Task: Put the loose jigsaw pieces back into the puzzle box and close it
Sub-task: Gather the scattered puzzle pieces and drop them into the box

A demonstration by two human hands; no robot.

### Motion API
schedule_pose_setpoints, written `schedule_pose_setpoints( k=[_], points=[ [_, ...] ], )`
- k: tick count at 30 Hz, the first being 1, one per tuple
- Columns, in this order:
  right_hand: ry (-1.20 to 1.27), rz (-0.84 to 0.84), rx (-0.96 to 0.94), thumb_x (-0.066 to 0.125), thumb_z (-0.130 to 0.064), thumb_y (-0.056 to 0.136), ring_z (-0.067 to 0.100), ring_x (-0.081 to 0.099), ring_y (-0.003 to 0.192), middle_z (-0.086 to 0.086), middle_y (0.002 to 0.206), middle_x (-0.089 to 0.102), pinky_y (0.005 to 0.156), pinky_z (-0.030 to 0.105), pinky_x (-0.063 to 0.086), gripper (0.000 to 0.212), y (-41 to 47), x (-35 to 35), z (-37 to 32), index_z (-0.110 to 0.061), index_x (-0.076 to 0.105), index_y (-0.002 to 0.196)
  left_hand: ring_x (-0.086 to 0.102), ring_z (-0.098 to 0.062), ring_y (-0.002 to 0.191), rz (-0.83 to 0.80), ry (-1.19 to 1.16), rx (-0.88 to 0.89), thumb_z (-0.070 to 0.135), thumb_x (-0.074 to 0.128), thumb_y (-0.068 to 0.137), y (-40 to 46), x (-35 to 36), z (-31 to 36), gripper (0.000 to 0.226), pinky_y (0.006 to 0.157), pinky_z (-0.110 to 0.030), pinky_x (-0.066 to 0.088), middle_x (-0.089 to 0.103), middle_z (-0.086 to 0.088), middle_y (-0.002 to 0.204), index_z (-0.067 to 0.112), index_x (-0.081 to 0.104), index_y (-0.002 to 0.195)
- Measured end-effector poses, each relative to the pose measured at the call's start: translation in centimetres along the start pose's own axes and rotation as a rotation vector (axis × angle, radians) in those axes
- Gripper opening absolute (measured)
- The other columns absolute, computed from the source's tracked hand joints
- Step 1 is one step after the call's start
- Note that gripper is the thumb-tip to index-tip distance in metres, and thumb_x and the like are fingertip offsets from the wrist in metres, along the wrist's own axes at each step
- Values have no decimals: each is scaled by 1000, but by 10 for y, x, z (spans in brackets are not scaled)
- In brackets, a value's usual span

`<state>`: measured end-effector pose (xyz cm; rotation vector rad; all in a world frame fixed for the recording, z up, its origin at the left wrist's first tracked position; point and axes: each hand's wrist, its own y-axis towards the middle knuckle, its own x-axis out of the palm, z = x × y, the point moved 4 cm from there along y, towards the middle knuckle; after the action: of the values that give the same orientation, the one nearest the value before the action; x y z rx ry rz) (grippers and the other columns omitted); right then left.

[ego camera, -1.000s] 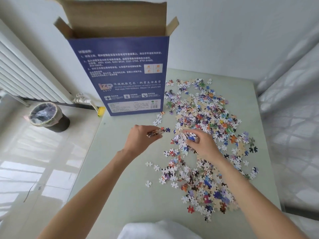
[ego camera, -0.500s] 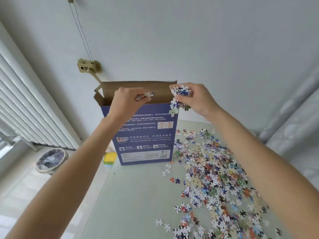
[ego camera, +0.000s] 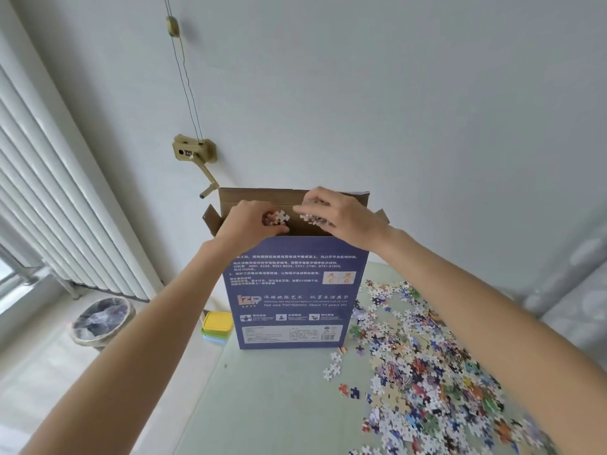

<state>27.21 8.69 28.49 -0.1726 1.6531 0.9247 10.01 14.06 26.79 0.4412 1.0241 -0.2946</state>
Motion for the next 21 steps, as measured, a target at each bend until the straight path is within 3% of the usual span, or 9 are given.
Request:
schedule_pose_setpoints(
  k=[2, 6, 9, 15, 18, 21],
  points=[
    [2, -144, -16, 60, 12, 78, 21, 60, 92, 10, 108, 57, 77, 28, 51, 48, 0, 5, 3, -9, 61, 120, 61, -21, 90, -16, 7, 17, 45, 71, 75, 1, 0, -2, 31, 80, -35, 48, 70, 1, 92, 25, 68, 99],
    [129, -317, 162, 53, 10, 77, 20, 60, 93, 3, 111, 60, 77, 27, 45, 50, 4, 2, 17, -16, 64, 117, 61, -20, 86, -5, 75, 86, 52, 66, 76, -3, -4, 0, 24, 78, -37, 50, 69, 7, 88, 34, 65, 92],
    [122, -302, 228, 58, 0, 81, 18, 60, 94, -1, 109, 63, 78, 30, 45, 40, 7, -3, 23, -20, 66, 115, 61, -16, 79, 3, 29, 140, 53, 64, 78, -8, -5, 4, 17, 72, -33, 49, 66, 11, 79, 39, 65, 87],
    [120, -330, 261, 67, -14, 82, 14, 55, 89, -2, 112, 55, 74, 27, 42, 32, 7, 4, 19, -22, 65, 114, 63, -14, 77, -27, 37, 175, 43, 61, 84, -15, 2, 10, 12, 71, -36, 53, 71, 9, 84, 38, 71, 90],
    [116, -326, 287, 69, -30, 82, 12, 55, 77, -2, 103, 58, 72, 31, 45, 28, 8, 5, 17, -21, 67, 109, 62, -14, 73, -12, 33, 178, 41, 54, 90, -15, 2, 10, 19, 67, -34, 52, 71, 8, 81, 35, 71, 93],
    [85, -294, 302, 65, -38, 84, 14, 57, 78, -2, 91, 63, 70, 33, 45, 24, 6, 4, 15, -22, 68, 101, 61, -15, 79, -18, 34, 202, 38, 49, 93, -15, 2, 11, 24, 70, -36, 51, 69, 6, 92, 31, 70, 101]
  ],
)
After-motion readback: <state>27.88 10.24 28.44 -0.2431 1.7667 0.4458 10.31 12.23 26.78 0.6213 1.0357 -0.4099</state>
